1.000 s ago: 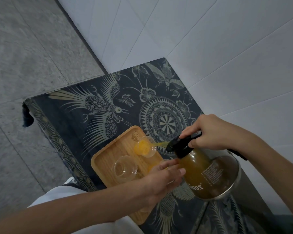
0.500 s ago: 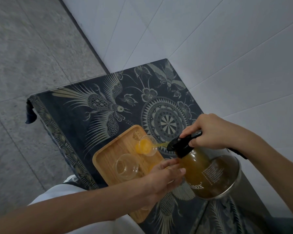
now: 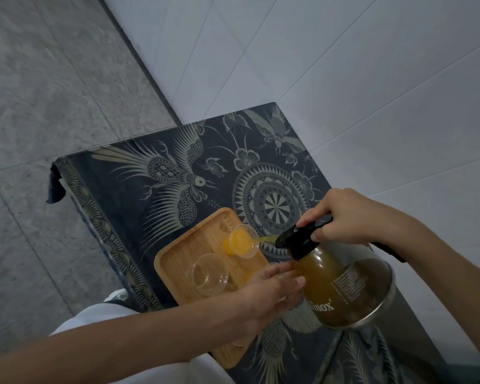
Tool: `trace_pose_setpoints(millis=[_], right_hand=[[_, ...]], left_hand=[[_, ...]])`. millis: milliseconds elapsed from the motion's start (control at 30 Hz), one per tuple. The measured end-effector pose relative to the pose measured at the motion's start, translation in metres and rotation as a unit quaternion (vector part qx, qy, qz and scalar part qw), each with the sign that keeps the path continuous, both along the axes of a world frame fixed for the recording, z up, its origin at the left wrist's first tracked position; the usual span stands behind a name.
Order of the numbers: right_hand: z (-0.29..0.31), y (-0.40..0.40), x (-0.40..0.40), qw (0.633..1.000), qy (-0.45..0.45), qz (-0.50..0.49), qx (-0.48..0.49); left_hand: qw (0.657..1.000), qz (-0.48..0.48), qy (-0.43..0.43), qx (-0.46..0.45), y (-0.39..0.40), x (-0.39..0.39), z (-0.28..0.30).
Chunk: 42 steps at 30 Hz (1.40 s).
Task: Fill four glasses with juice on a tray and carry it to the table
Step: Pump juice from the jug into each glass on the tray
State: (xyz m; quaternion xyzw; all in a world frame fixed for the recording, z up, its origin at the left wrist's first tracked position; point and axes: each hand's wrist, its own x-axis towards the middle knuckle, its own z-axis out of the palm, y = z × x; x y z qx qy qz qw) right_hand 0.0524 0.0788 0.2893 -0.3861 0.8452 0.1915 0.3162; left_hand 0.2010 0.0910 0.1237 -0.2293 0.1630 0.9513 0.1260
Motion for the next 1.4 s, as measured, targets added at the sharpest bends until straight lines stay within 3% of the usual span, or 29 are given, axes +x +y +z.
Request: trace_pose_setpoints(millis=[133,367,633,800,933,1400], right_hand=[[0.003,0.01,-0.002,1.0,0.008,-0.006,-0.027],[0.017,0.053,0.001,0.985,0.05,-0.014,-0.164],[0.018,0.109,0.024,0.926,0.1,-0.049,-0.359],[0.005,0.13,0.04,0.894,0.094,-0.069,-0.432],[-0.007,0.136,0.05,0.899,0.079,-0.055,-0.427],[-0.036,0.135,0.071,0.946,0.018,0.046,-0.319]], left_hand=[[0.999,-0.015,0.003,-0.045,-0.003,0.0,0.002],[0.98,-0.035,0.034,-0.194,-0.015,-0.004,0.009],[0.906,-0.003,0.113,-0.407,-0.024,0.003,0.021],[0.86,0.049,0.125,-0.493,-0.014,0.02,0.02],[0.865,0.065,0.107,-0.486,-0.002,0.036,0.011],[0.938,0.072,-0.01,-0.338,0.043,0.075,-0.017]])
